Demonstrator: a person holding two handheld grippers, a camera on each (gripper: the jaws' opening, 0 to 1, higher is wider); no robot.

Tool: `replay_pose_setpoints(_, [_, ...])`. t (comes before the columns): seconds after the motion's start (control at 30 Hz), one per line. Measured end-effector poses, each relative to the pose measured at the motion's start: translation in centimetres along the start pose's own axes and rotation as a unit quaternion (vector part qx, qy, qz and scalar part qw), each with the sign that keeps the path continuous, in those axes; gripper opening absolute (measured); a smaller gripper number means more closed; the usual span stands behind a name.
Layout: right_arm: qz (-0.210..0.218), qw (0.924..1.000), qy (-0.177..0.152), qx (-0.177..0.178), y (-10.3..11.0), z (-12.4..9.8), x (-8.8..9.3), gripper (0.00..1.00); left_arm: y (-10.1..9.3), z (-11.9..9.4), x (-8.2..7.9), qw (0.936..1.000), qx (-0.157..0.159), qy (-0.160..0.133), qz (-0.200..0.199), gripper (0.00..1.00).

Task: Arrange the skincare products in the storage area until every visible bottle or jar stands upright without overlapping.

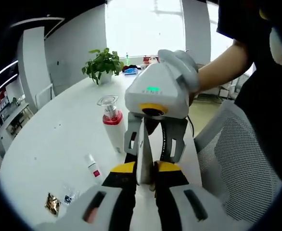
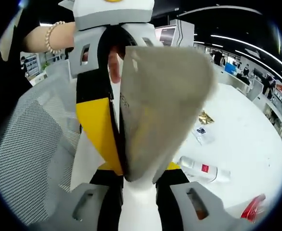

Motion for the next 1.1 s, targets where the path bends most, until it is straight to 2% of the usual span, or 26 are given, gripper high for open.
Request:
replay_pose_setpoints(0.17, [-0.001, 0.9998, 0.002, 0.019, -0.3, -0.1, 0.1, 0.27, 0.3, 0.1, -0.1, 1.0000, -0.004, -0.003, 0.006, 0.12])
replay_pose_setpoints(0.63, [-0.011, 0.9991, 0.006, 0.041, -0.5, -0.2, 0.2, 0.27, 0.6, 0.1, 0.2, 0.9999, -0.001, -0.006, 0.012, 0.10])
replay_pose_setpoints(0.8, [-0.022, 0.9985, 0.013, 0.048, -1.4, -0.1, 0.2, 0.28, 1.5, 0.4, 0.0, 0.9998, -0.006, -0.008, 0.019, 0.10])
replay_pose_setpoints(1.1, [-0.015, 0.9977, 0.017, 0.064, -2.1, -0.3, 0.4, 0.30, 2.9, 0.7, 0.1, 0.9996, -0.004, -0.017, 0.021, 0.11])
Point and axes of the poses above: the point that each gripper's makers call its tool centre point, and the gripper's own axes: z roughly forward along the fingers, y roughly to its left, x roughly out of its underside, the point moved 10 cm from there along -z, roughly backward along the fingers, and after that the axes turned 6 degrees about -z, right-handed, at the moved point
